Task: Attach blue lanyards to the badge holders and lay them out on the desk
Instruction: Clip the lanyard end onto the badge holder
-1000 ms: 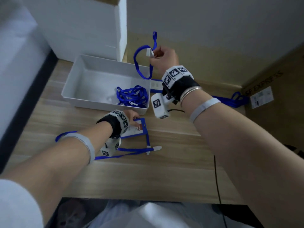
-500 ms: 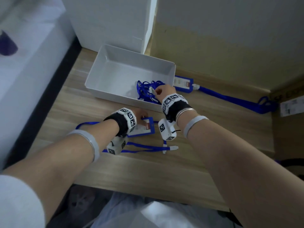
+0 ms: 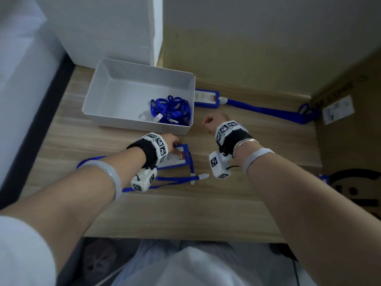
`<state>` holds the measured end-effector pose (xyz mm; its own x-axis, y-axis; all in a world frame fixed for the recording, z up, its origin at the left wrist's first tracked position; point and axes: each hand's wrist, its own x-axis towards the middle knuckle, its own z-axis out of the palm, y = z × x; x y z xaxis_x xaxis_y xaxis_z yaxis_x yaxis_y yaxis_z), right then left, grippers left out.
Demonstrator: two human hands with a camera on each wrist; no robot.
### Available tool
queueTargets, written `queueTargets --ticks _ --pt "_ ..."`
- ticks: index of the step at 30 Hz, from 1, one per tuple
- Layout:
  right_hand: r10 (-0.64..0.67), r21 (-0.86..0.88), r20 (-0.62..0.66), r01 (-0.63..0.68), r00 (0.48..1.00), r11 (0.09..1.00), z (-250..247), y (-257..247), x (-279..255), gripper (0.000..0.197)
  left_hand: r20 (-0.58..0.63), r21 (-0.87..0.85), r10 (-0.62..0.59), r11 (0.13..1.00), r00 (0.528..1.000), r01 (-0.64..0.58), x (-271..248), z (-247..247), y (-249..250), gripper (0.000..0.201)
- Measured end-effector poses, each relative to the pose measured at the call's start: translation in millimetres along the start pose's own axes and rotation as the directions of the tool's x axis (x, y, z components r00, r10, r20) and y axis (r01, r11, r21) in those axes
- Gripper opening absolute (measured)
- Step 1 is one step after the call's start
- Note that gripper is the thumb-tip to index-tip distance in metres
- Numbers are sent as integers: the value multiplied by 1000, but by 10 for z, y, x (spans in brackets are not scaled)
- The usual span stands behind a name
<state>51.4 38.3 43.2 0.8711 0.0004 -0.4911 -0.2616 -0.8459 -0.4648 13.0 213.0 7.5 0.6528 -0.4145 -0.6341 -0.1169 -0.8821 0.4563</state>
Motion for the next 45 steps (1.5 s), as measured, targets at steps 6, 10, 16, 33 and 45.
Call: queueTargets --ticks 6,10,16,33,45 --pt "65 -172 250 -21 966 985 279 588 -275 20 33 -6 31 1000 999 -31 93 185 144 39" --pt "40 -189 393 38 919 981 462 775 -427 27 39 1 10 1000 999 -10 144 278 187 38" --pt "-16 -236 384 115 923 965 719 872 -464 25 46 15 -52 999 998 52 175 314 202 44" --pt "42 600 76 -79 996 796 174 1041 -307 30 54 11 -66 998 996 66 319 266 504 34" --pt "-82 395 222 -13 972 919 -51 1332 -246 28 -22 -105 156 982 988 -157 513 226 810 22"
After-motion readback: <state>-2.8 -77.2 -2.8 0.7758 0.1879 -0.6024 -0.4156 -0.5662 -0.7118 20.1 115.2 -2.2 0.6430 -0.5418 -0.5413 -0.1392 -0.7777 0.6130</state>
